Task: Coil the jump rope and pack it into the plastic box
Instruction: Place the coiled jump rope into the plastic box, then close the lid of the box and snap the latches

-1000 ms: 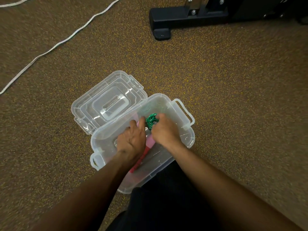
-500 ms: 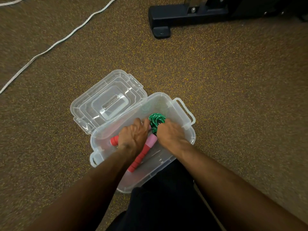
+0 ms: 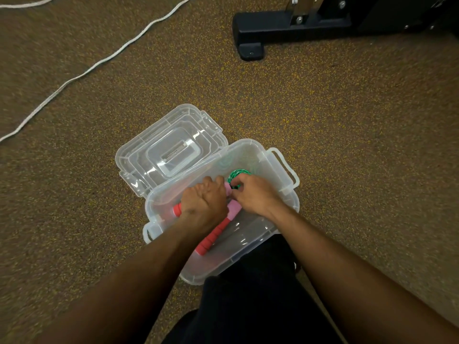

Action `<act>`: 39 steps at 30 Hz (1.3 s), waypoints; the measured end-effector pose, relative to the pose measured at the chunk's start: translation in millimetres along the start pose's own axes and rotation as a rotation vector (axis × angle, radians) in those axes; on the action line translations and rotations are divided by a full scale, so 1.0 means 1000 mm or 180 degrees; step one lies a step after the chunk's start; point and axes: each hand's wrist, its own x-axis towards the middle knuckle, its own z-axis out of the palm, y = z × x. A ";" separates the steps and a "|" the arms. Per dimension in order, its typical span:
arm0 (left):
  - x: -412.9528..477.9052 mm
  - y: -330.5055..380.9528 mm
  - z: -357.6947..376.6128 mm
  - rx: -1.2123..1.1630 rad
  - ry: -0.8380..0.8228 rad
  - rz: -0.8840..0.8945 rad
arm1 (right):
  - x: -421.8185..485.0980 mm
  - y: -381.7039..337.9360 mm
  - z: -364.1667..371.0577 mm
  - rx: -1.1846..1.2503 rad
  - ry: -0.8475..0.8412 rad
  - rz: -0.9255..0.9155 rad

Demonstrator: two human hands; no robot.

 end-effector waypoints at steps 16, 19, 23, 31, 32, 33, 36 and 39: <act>0.092 -0.120 -0.073 -0.1424 0.0651 -0.0569 | 0.108 -0.071 -0.076 -0.0666 -0.0029 -0.0435; 0.114 -0.126 -0.063 -0.1167 0.0551 -0.0708 | 0.129 -0.068 -0.066 -0.1004 -0.0449 -0.0159; 0.127 -0.125 -0.050 -0.1030 0.0503 -0.0881 | 0.140 -0.069 -0.059 -0.1214 -0.0760 0.0116; 0.145 -0.136 -0.038 -0.0730 0.0011 -0.1438 | 0.166 -0.060 -0.046 -0.1404 -0.0760 0.0241; 0.146 -0.136 -0.038 -0.0729 0.0002 -0.1473 | 0.164 -0.061 -0.047 -0.1514 -0.0763 0.0231; 0.146 -0.136 -0.039 -0.0731 0.0034 -0.1521 | 0.164 -0.060 -0.048 -0.1590 -0.0789 0.0231; 0.144 -0.135 -0.048 -0.0708 0.0168 -0.1712 | 0.164 -0.055 -0.050 -0.1572 -0.0825 0.0217; 0.138 -0.124 -0.067 -0.0748 0.0459 -0.1837 | 0.165 -0.039 -0.057 -0.1196 -0.0783 0.0122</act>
